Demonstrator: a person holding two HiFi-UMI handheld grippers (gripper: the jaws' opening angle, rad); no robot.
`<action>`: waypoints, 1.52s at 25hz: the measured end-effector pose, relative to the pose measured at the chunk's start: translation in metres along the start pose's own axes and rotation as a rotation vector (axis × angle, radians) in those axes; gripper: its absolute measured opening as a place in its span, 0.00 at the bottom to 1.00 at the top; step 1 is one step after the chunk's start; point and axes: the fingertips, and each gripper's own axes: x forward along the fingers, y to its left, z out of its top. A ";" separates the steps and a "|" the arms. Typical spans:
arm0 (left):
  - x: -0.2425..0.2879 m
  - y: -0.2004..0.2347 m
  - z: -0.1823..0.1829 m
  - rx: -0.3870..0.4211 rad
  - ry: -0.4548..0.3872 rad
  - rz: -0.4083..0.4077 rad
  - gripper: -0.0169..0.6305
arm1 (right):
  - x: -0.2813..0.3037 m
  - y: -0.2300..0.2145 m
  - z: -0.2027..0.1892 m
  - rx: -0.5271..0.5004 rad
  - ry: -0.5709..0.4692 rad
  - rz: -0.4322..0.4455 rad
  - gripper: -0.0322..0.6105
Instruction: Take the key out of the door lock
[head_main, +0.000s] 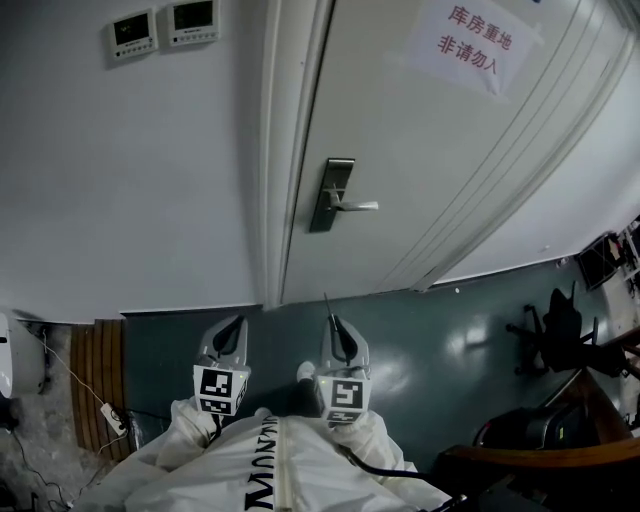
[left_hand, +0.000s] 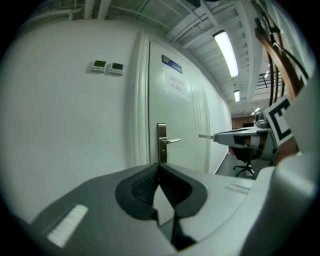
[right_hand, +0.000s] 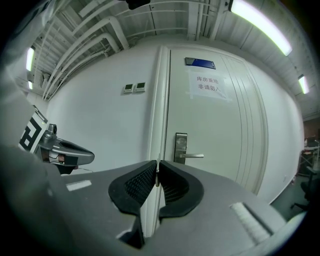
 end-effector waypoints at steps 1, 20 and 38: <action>-0.008 -0.004 -0.001 0.002 0.000 -0.008 0.03 | -0.008 0.002 -0.001 0.003 0.002 -0.006 0.09; -0.033 -0.027 0.019 0.011 -0.044 0.039 0.03 | -0.047 -0.008 0.003 0.001 -0.006 0.024 0.09; -0.009 -0.054 0.029 0.028 -0.036 0.031 0.03 | -0.044 -0.040 -0.002 0.015 -0.011 0.029 0.09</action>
